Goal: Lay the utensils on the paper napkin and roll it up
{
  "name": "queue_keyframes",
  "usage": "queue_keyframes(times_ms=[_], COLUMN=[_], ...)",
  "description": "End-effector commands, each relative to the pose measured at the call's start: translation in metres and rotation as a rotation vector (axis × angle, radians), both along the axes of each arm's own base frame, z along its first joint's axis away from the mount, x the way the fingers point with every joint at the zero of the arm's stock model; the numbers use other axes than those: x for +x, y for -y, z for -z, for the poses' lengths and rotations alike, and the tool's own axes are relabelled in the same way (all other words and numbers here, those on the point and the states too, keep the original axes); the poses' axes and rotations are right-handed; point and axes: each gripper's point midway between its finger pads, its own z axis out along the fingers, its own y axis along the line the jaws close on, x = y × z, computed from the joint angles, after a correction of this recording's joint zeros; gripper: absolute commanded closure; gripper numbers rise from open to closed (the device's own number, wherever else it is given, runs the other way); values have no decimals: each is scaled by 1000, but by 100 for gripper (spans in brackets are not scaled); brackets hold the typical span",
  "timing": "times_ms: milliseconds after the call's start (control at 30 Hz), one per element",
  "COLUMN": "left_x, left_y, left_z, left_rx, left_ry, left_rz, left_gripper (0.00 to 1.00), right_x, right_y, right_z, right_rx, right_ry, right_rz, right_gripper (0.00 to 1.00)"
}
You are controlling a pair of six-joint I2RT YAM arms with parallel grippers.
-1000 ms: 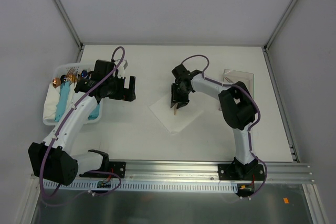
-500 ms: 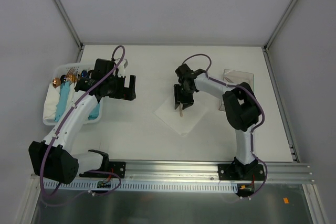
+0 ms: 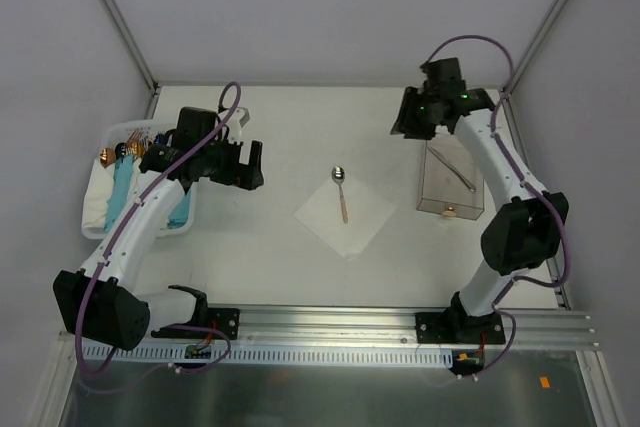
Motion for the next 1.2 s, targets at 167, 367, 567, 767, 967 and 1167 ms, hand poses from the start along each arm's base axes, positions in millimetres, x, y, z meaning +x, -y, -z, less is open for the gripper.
queue_keyframes(times_ms=[167, 367, 567, 767, 967, 1167], left_x=[-17, -13, -15, -18, -22, -22], left_y=[22, 21, 17, 16, 20, 13], left_z=[-15, -10, -6, 2, 9, 17], left_rx=[-78, -62, -40, -34, -46, -8], left_ry=[29, 3, -12, -36, -74, -89], left_rz=[195, 195, 193, 194, 222, 220], left_gripper=[1, 1, 1, 1, 1, 1], right_x=[19, 20, 24, 24, 30, 26], right_y=[184, 215, 234, 246, 249, 241], right_z=[9, 77, 124, 150, 171, 186], right_rx=[-382, -431, -461, -445, -448, -411], right_ry=[-74, -270, -341, -368, -388, -416], right_rz=[179, 187, 217, 245, 239, 203], right_gripper=[62, 55, 42, 42, 41, 43])
